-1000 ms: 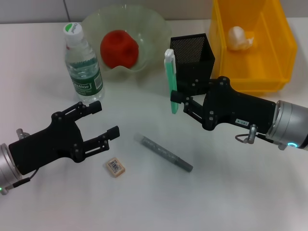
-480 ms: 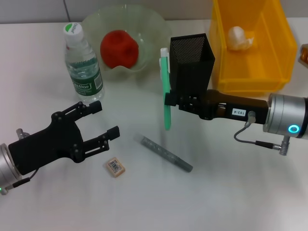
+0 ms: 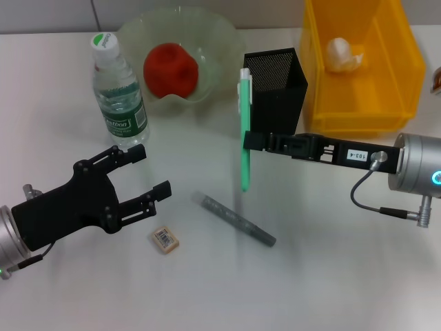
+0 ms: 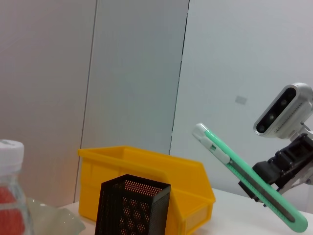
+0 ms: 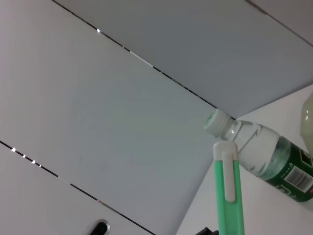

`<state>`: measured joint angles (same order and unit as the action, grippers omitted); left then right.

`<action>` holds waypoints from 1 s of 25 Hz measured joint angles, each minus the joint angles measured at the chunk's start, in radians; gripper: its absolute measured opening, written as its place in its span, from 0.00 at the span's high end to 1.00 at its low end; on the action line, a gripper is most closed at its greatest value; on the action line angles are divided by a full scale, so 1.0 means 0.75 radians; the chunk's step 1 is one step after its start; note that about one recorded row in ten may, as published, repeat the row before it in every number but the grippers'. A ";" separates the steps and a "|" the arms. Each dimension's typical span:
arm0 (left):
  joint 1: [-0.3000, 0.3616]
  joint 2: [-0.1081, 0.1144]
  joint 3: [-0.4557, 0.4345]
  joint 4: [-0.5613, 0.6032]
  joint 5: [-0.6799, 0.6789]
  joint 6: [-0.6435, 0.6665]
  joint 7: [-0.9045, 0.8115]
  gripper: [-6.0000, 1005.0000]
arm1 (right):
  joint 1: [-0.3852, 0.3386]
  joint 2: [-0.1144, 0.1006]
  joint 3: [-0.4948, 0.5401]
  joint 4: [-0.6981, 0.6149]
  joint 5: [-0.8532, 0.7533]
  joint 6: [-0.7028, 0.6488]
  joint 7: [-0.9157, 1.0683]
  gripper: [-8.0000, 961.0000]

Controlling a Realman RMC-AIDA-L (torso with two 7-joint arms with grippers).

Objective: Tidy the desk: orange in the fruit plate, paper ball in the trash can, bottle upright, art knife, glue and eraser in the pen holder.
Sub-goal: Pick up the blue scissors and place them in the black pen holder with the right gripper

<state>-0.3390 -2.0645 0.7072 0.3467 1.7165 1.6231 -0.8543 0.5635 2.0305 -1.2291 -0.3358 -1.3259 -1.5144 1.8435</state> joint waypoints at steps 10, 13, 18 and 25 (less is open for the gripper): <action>0.002 0.000 0.000 0.000 0.000 0.004 0.000 0.20 | -0.001 -0.004 0.065 0.000 0.005 0.007 0.002 0.78; 0.002 -0.002 0.000 0.000 0.000 0.008 0.000 0.20 | 0.005 -0.010 0.103 -0.002 0.004 0.025 0.002 0.78; 0.002 -0.002 0.000 0.000 0.000 0.012 0.000 0.20 | 0.031 -0.032 0.143 -0.010 0.003 0.123 0.016 0.77; 0.004 -0.002 0.000 0.000 0.000 0.016 0.000 0.20 | 0.074 -0.053 0.208 -0.009 0.007 0.238 0.044 0.77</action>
<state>-0.3359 -2.0662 0.7072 0.3467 1.7165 1.6350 -0.8543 0.6192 1.9907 -1.0729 -0.3424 -1.3210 -1.3362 1.8766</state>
